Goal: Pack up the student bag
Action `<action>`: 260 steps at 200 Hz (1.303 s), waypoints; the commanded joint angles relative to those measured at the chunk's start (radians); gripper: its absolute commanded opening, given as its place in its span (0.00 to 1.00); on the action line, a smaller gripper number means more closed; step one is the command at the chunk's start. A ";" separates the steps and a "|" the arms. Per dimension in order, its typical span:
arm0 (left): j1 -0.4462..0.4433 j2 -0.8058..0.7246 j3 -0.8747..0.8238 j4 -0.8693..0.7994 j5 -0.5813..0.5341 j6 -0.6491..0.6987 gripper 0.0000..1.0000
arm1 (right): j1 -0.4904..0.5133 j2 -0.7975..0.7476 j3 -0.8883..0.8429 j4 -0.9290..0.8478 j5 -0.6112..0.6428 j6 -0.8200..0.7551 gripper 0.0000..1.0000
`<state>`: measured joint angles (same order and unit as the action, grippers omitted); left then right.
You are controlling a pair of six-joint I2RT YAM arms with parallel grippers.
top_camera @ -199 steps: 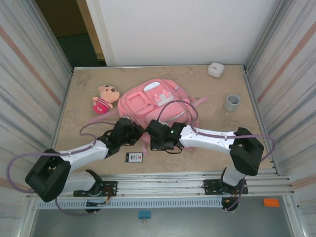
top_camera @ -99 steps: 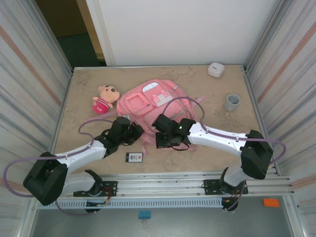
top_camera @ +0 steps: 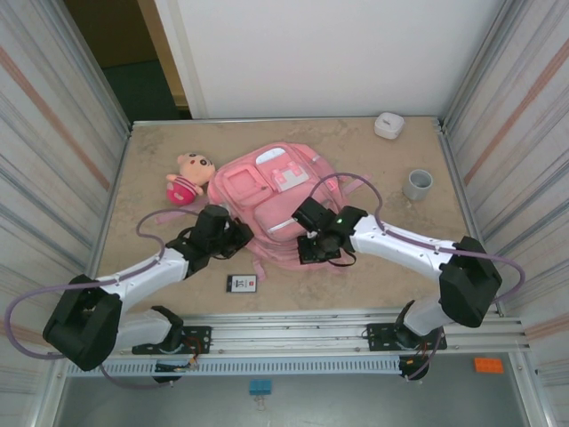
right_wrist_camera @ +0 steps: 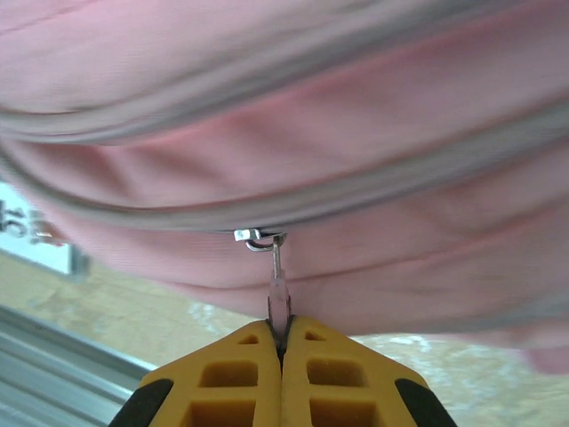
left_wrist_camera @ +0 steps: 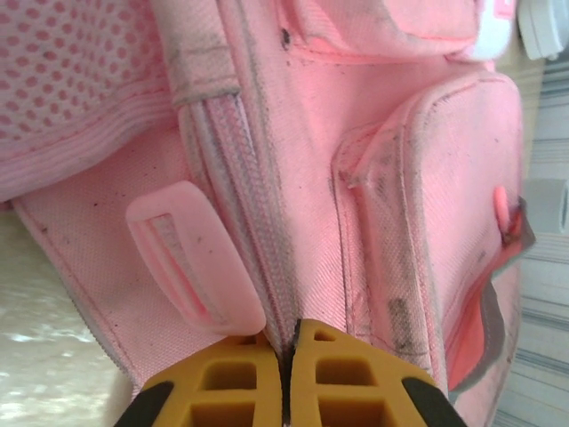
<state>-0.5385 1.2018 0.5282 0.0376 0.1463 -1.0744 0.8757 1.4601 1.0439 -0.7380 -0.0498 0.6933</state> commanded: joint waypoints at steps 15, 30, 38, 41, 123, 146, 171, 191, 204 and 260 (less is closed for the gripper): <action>0.108 -0.034 0.060 -0.108 -0.010 0.188 0.00 | -0.042 -0.079 -0.039 -0.050 -0.002 -0.104 0.00; 0.148 -0.013 0.095 -0.136 0.043 0.278 0.03 | -0.016 -0.106 -0.052 0.024 -0.068 -0.115 0.00; 0.160 -0.001 0.120 -0.155 0.071 0.340 0.08 | 0.001 -0.118 -0.068 0.079 -0.101 -0.110 0.00; 0.162 0.001 0.132 -0.165 0.078 0.363 0.11 | 0.007 -0.121 -0.074 0.098 -0.112 -0.107 0.00; 0.103 -0.172 0.181 -0.200 0.357 1.161 0.74 | 0.059 -0.187 -0.098 0.220 -0.157 -0.118 0.00; 0.000 -0.184 0.198 -0.269 0.372 1.452 0.75 | 0.055 -0.206 -0.109 0.222 -0.156 -0.123 0.00; -0.109 -0.132 0.231 -0.328 0.308 1.664 0.78 | 0.049 -0.218 -0.123 0.230 -0.159 -0.123 0.00; -0.150 -0.072 0.236 -0.290 0.247 1.732 0.79 | 0.048 -0.226 -0.133 0.249 -0.172 -0.121 0.00; -0.165 -0.029 0.235 -0.246 0.185 1.747 0.79 | 0.046 -0.229 -0.136 0.254 -0.178 -0.120 0.00; -0.227 0.140 0.240 -0.103 -0.011 1.817 0.55 | 0.018 -0.267 -0.171 0.286 -0.225 -0.116 0.00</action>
<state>-0.7341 1.3048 0.7441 -0.1471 0.2623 0.6548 0.9035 1.2556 0.8909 -0.4782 -0.1883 0.5930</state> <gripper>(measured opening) 0.614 0.050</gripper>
